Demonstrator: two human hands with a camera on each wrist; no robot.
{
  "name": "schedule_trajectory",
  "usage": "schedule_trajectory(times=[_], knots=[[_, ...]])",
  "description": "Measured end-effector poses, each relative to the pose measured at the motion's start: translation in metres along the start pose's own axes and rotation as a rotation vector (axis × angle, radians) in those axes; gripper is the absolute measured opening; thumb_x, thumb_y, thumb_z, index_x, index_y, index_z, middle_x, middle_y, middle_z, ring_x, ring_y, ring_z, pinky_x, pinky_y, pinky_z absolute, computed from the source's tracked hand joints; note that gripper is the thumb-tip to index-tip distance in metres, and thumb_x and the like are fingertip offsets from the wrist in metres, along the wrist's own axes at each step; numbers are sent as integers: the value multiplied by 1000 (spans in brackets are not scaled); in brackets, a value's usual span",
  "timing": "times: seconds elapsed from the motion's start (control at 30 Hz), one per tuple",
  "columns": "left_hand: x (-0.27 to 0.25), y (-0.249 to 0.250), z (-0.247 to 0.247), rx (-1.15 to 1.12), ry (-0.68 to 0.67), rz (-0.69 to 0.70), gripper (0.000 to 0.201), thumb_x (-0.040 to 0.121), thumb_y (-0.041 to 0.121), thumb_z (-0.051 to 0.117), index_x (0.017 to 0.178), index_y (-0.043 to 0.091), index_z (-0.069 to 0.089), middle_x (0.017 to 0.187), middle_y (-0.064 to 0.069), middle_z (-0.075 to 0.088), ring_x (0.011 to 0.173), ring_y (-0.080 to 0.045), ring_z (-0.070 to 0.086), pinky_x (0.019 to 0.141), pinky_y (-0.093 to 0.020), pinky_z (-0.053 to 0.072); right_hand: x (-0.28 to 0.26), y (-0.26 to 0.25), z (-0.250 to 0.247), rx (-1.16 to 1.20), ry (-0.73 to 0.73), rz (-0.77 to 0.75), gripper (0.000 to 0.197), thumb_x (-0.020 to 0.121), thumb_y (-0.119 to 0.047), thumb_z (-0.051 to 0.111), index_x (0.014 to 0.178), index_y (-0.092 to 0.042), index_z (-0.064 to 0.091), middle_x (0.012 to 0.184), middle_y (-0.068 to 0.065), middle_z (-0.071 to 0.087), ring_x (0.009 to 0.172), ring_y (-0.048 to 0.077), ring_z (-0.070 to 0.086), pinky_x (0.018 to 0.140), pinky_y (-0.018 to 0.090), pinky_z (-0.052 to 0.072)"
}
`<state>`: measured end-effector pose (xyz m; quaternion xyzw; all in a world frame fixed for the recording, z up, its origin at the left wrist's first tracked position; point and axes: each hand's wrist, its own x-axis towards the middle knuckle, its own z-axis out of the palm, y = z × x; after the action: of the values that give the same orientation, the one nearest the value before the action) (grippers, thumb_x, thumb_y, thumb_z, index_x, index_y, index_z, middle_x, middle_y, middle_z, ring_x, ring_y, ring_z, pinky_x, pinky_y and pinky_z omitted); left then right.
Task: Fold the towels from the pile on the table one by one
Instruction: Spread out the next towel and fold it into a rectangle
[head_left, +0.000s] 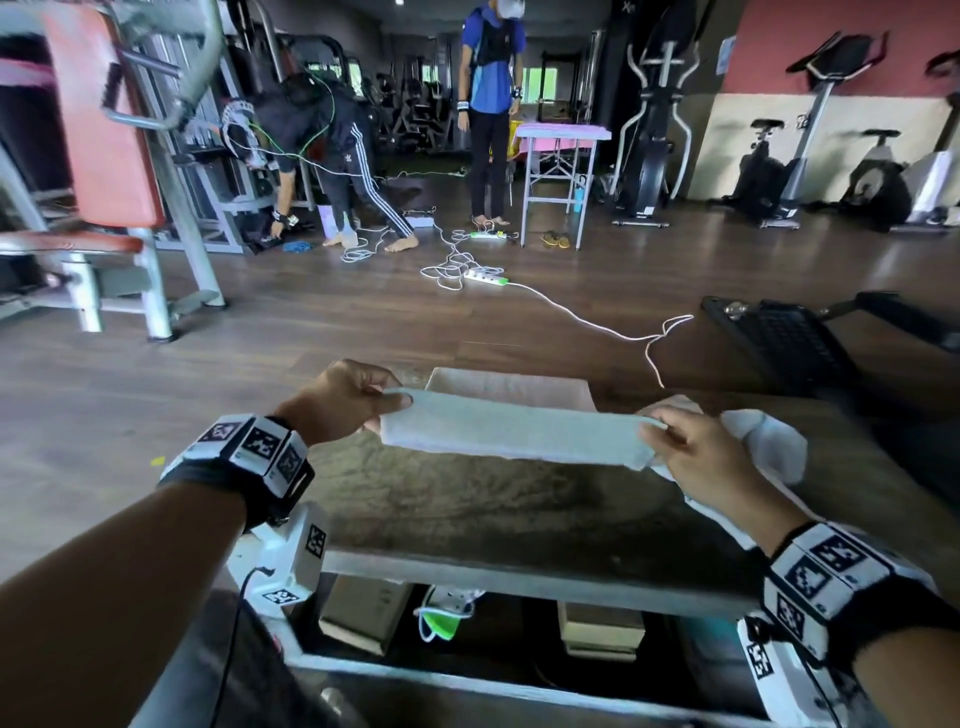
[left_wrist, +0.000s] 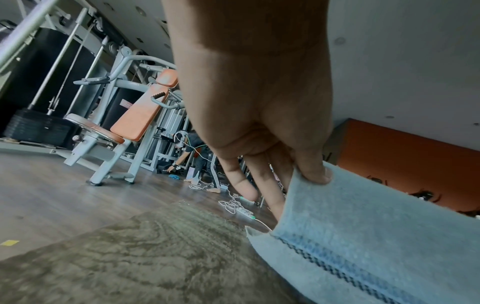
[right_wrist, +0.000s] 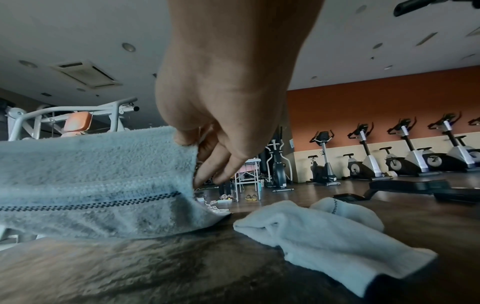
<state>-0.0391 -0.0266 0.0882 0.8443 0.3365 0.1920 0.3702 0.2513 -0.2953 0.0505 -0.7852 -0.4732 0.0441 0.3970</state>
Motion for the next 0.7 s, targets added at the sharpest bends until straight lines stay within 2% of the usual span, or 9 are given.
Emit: schedule_trajectory(times=[0.1, 0.17, 0.23, 0.3, 0.4, 0.47, 0.57, 0.63, 0.7], knots=[[-28, 7, 1, 51, -130, -57, 11, 92, 18, 67, 89, 8, 71, 58, 7, 69, 54, -6, 67, 50, -20, 52, -29, -9, -9, 181, -101, 123, 20, 98, -13, 59, 92, -32, 63, 97, -1, 65, 90, 10, 63, 67, 12, 52], [-46, 15, -1, 95, -263, -99, 12, 93, 23, 66, 90, 14, 72, 70, 6, 73, 65, -12, 72, 56, -25, 53, -44, -12, -17, 224, -234, 204, 14, 98, -17, 58, 92, -27, 66, 100, 4, 66, 96, 21, 67, 74, 29, 61], [-64, 20, -4, 91, -375, -148, 16, 93, 27, 66, 94, 13, 72, 77, 6, 75, 74, -17, 75, 59, -26, 53, -57, -17, -27, 203, -356, 260, 11, 97, -20, 59, 90, -19, 67, 98, 8, 65, 96, 26, 68, 85, 45, 60], [-81, 25, -7, 78, -455, -205, 15, 91, 31, 68, 96, 16, 70, 76, 7, 75, 77, -20, 75, 61, -26, 53, -67, -24, -38, 273, -484, 365, 11, 96, -20, 61, 100, -12, 67, 108, 12, 63, 97, 26, 70, 87, 42, 59], [-101, 26, -12, 96, -583, -262, 15, 90, 35, 68, 96, 20, 68, 67, 8, 71, 73, -16, 74, 62, -23, 53, -75, -37, -52, 308, -730, 461, 33, 96, -20, 59, 124, -3, 59, 115, 14, 65, 85, 25, 73, 84, 36, 59], [-108, 24, -15, 112, -658, -282, 22, 87, 41, 69, 92, 19, 68, 64, 7, 67, 67, -12, 69, 64, -23, 51, -74, -40, -57, 287, -827, 469, 35, 95, -21, 58, 122, 2, 60, 113, 16, 70, 91, 35, 72, 80, 34, 59], [-107, 14, -16, 118, -617, -258, 22, 90, 41, 67, 90, 19, 69, 61, 5, 65, 64, -12, 68, 64, -24, 50, -67, -38, -56, 290, -831, 431, 38, 93, -24, 60, 114, 7, 60, 111, 21, 71, 101, 43, 68, 80, 36, 58], [-99, 7, -13, 61, -513, -238, 22, 89, 38, 69, 90, 16, 71, 62, 2, 65, 63, -14, 68, 62, -26, 52, -59, -34, -50, 323, -717, 389, 31, 94, -21, 59, 108, 6, 64, 108, 21, 71, 97, 39, 71, 77, 35, 59], [-85, 0, -5, 14, -387, -203, 18, 89, 31, 70, 86, 14, 72, 63, 0, 67, 62, -16, 69, 58, -27, 51, -46, -25, -40, 328, -593, 345, 29, 92, -25, 61, 102, 1, 69, 104, 18, 73, 93, 35, 73, 80, 43, 60]])
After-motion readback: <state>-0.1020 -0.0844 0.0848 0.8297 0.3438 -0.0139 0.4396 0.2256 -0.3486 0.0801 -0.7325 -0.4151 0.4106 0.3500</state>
